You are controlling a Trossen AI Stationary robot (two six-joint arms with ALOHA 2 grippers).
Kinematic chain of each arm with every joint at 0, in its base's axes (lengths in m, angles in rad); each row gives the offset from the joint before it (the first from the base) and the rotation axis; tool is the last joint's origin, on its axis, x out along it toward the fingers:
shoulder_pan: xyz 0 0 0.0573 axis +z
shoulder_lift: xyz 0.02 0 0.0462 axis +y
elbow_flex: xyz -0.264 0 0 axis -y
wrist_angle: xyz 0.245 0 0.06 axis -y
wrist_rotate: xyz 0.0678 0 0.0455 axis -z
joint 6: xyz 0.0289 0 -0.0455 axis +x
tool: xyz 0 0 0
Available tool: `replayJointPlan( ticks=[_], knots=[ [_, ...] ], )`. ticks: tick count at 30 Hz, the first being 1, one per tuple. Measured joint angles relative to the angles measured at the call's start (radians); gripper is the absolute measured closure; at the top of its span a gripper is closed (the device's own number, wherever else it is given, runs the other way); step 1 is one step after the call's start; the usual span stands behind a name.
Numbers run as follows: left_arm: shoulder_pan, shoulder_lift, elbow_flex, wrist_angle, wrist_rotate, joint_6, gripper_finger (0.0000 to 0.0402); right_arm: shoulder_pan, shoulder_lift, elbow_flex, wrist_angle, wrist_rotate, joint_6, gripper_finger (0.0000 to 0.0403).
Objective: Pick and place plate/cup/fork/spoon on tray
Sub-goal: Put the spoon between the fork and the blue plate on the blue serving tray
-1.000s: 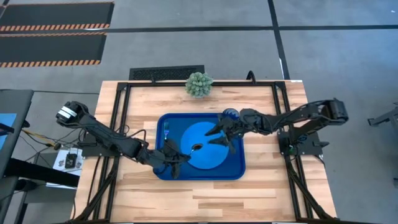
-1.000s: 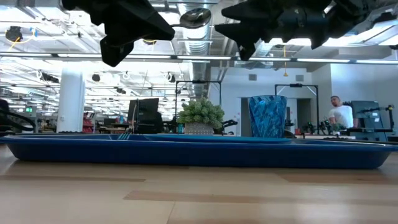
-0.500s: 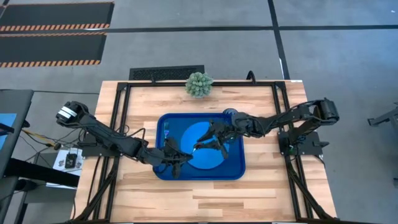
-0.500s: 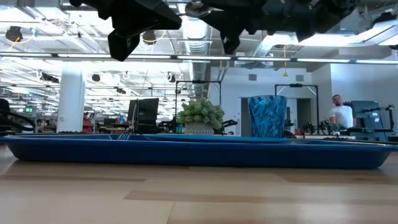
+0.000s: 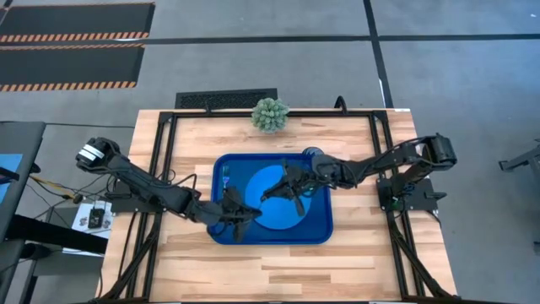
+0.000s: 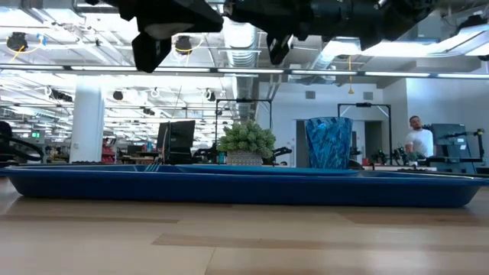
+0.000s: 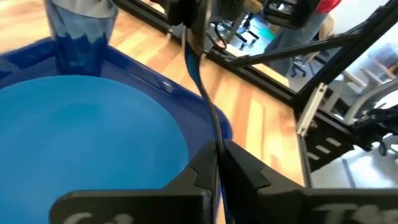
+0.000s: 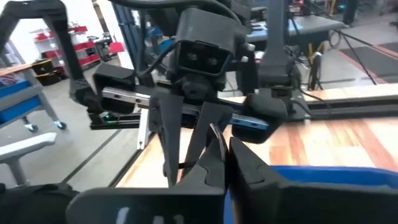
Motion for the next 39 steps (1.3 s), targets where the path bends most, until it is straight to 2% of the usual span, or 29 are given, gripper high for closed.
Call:
replayJointPlan(
  ticks=[6,9,12,16,20,22,27,30,35,39],
  knots=[
    [-0.001,0.0,0.0,-0.061,-0.042,0.065,0.0338,-0.011,0.0,0.0,-0.046,0.03,0.047,0.0394],
    [0.0,0.001,0.029,-0.175,-0.108,0.115,0.0303,-0.019,-0.001,0.0,-0.092,0.073,0.089,0.0398],
    [0.0,0.001,0.087,-0.33,-0.196,0.129,0.0272,-0.032,-0.003,0.001,-0.189,0.159,0.161,0.0398],
    [-0.002,0.015,0.141,-0.452,-0.27,0.123,0.0243,-0.017,0.0,0.0,-0.267,0.345,0.268,0.0399],
    [-0.002,0.065,0.169,-0.503,-0.3,0.122,0.0233,0.002,0.031,0.0,-0.269,0.429,0.356,0.0399],
    [-0.006,0.097,0.187,-0.536,-0.331,0.116,0.0233,0.007,0.061,0.002,-0.216,0.452,0.39,0.0399],
    [-0.029,0.201,0.272,-0.707,-0.405,0.106,0.0232,0.028,0.159,0.0,-0.09,0.462,0.43,0.0399],
    [-0.044,0.267,0.345,-0.854,-0.43,0.024,0.0232,0.035,0.18,0.001,-0.031,0.46,0.435,0.0399],
    [-0.065,0.338,0.453,-1.135,-0.479,-0.168,0.0232,0.039,0.178,0.0,-0.031,0.508,0.44,0.0399],
    [-0.075,0.355,0.467,-1.14,-0.462,-0.225,0.0232,0.059,0.147,0.0,-0.026,0.538,0.414,0.0399]
  ],
)
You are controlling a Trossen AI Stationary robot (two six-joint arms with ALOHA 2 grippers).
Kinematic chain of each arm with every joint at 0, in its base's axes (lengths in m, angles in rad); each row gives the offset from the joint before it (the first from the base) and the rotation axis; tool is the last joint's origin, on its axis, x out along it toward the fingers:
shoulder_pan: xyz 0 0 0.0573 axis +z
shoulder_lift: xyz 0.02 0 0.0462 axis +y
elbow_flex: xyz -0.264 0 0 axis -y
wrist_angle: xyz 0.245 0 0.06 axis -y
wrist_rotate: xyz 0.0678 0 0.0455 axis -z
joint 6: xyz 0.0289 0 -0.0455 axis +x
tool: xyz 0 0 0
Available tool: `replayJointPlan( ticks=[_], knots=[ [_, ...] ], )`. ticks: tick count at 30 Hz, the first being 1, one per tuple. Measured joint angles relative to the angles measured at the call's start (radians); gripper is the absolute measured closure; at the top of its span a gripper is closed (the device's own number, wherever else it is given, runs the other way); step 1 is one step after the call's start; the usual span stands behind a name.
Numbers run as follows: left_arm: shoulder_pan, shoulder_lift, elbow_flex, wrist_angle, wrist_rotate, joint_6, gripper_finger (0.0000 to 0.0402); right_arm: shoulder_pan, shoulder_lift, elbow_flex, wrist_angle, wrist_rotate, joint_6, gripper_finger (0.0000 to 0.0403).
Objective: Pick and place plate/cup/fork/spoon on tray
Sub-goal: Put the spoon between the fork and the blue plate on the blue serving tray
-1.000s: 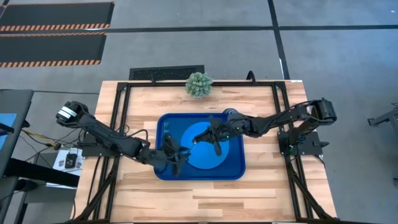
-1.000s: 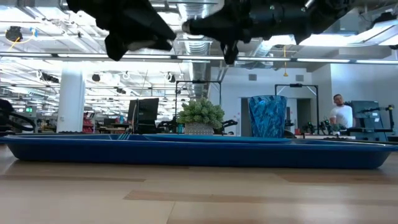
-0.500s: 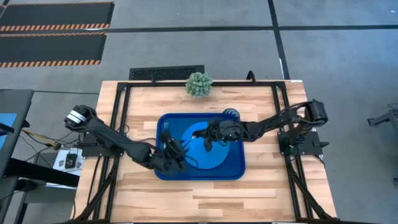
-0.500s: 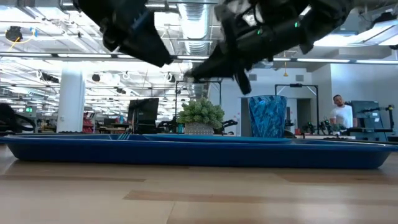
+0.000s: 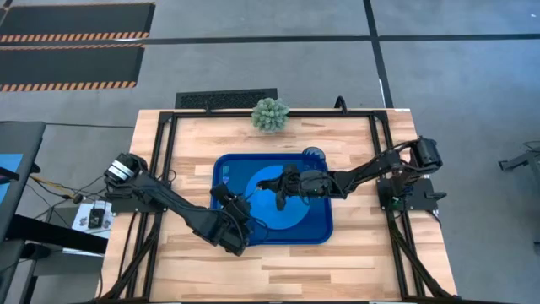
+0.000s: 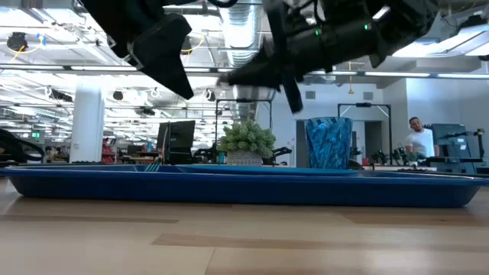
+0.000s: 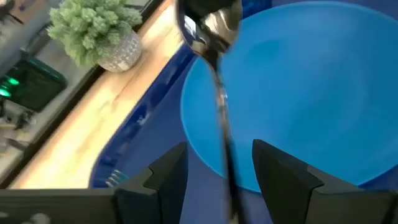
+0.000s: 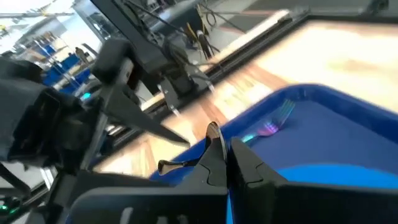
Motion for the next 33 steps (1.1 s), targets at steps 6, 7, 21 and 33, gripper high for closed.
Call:
replayJointPlan(
  ticks=[6,7,21,33],
  knots=[
    [0.0,-0.001,0.002,0.011,-0.048,-0.065,0.0232,0.018,-0.016,0.0,0.004,0.025,-0.027,0.0399],
    [0.002,-0.001,0.002,0.014,-0.051,-0.068,0.0232,0.018,-0.016,0.0,0.002,0.025,-0.027,0.0399],
    [0.035,-0.001,0.002,0.045,-0.07,-0.017,0.0295,0.031,-0.016,0.0,0.048,0.004,-0.045,0.0399],
    [0.028,-0.001,0.002,0.063,-0.067,-0.008,0.0397,0.03,-0.016,0.002,0.05,0.005,-0.046,0.0396]
  ],
)
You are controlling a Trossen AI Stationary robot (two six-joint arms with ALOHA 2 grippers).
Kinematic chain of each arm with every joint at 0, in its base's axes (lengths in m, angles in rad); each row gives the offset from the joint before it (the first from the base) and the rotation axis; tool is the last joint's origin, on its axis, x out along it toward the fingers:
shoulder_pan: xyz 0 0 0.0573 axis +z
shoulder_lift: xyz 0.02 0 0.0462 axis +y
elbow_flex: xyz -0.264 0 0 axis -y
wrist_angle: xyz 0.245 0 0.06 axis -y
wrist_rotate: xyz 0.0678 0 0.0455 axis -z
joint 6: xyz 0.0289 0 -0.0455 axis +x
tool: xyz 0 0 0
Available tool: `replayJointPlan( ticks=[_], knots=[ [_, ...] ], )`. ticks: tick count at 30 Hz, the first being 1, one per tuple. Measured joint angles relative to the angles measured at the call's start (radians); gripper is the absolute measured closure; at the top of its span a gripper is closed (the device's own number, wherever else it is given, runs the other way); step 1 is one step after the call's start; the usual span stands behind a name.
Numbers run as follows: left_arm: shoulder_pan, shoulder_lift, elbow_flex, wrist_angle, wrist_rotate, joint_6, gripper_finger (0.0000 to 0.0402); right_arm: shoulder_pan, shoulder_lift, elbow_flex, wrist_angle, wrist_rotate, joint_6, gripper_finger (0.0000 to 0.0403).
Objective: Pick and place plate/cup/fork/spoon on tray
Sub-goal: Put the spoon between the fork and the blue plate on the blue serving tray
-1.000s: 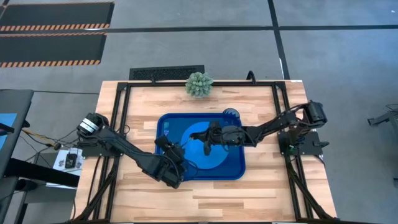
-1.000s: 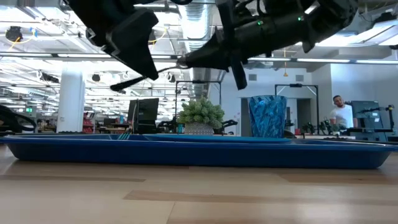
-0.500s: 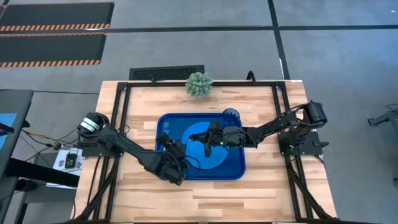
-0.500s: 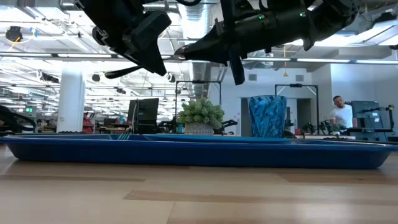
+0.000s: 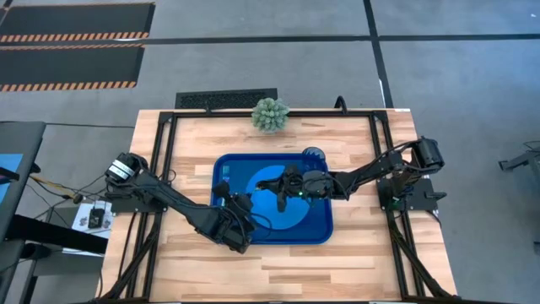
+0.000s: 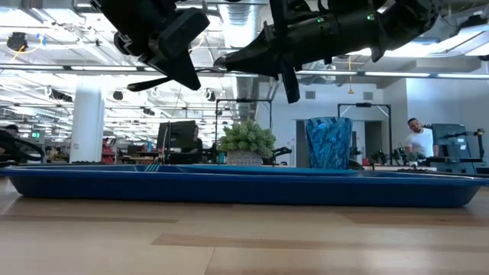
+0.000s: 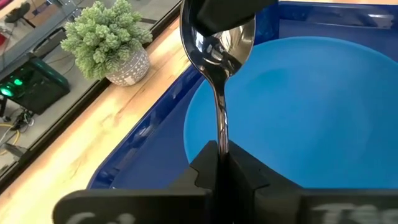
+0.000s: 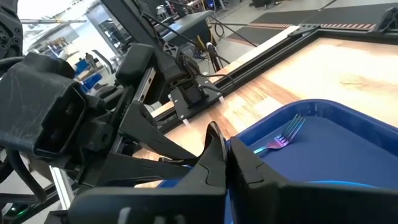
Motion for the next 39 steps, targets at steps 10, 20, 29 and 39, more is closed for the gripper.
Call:
replayJointPlan(
  ticks=[10,20,29,39],
  knots=[
    [-0.001,-0.006,0.0,-0.009,0.151,-0.145,0.04,-0.003,-0.002,-0.002,-0.064,0.005,-0.019,0.03],
    [-0.019,-0.044,-0.131,-0.024,0.309,-0.493,0.0401,-0.015,-0.161,-0.002,-0.411,0.066,-0.111,0.0257],
    [0.049,-0.203,-0.495,0.483,0.377,-0.582,0.0401,-0.022,-0.255,-0.002,-0.54,0.102,-0.242,0.039],
    [0.19,-0.201,-0.53,0.537,0.376,-0.611,0.0401,-0.006,-0.338,-0.013,-0.621,0.135,-0.261,0.0393]
  ],
)
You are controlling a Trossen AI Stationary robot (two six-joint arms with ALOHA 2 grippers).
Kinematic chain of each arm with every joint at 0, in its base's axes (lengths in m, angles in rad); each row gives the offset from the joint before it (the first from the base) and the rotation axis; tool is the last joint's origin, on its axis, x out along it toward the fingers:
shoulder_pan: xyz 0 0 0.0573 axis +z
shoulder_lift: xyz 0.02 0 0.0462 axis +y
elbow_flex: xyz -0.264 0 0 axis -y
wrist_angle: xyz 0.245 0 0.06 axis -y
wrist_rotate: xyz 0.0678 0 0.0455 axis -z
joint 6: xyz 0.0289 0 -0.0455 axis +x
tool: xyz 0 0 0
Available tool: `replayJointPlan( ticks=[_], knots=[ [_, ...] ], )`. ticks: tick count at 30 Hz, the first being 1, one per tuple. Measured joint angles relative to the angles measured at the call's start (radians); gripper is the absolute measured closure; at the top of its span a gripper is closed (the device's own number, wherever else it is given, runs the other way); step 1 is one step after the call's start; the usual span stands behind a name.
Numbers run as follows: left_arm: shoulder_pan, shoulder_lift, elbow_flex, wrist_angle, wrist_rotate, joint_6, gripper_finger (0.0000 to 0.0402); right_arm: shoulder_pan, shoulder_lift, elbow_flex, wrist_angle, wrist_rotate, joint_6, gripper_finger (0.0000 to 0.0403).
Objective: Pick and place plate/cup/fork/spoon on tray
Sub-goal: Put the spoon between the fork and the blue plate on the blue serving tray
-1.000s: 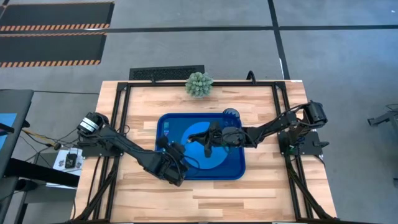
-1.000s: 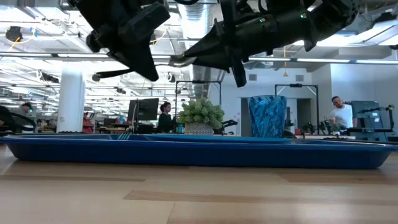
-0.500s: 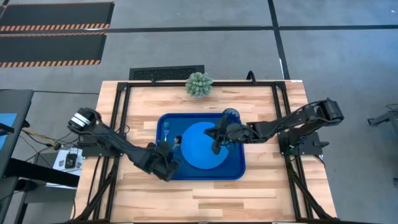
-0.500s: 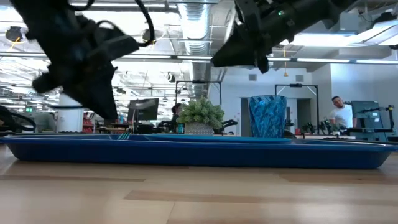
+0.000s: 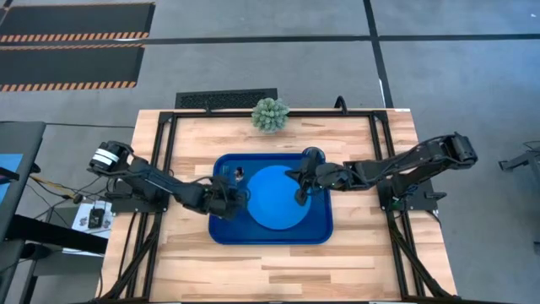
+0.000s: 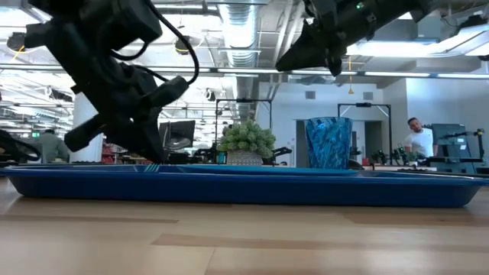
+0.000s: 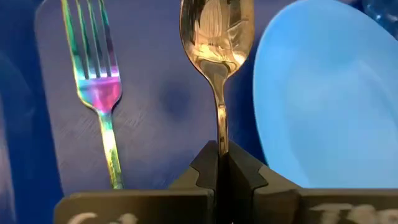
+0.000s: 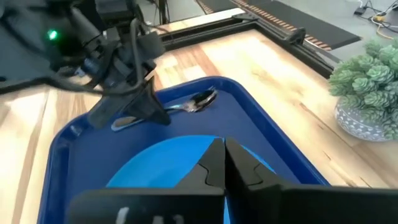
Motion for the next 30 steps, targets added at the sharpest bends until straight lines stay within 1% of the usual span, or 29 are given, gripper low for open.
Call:
replayJointPlan(
  ticks=[3,7,10,15,21,30],
  knots=[
    [0.022,0.002,0.005,0.007,0.017,-0.023,0.0401,0.007,0.0,0.0,-0.009,0.0,-0.002,0.0392],
    [0.024,0.002,0.011,-0.005,0.007,-0.072,0.0401,0.013,0.0,0.0,-0.01,0.0,-0.01,0.0399],
    [0.024,0.003,0.011,-0.016,0.032,-0.098,0.0401,0.014,0.0,0.0,-0.009,0.0,-0.012,0.0397],
    [0.024,0.003,0.011,-0.055,0.045,-0.13,0.0401,0.013,0.0,0.0,-0.004,0.0,-0.017,0.0396],
    [0.026,0.003,0.011,-0.058,-0.005,-0.127,0.04,0.013,0.001,0.0,0.023,0.0,-0.022,0.0397],
    [0.02,0.004,0.011,-0.012,-0.028,-0.117,0.0397,0.013,0.001,0.0,0.027,0.0,-0.027,0.0398]
  ],
)
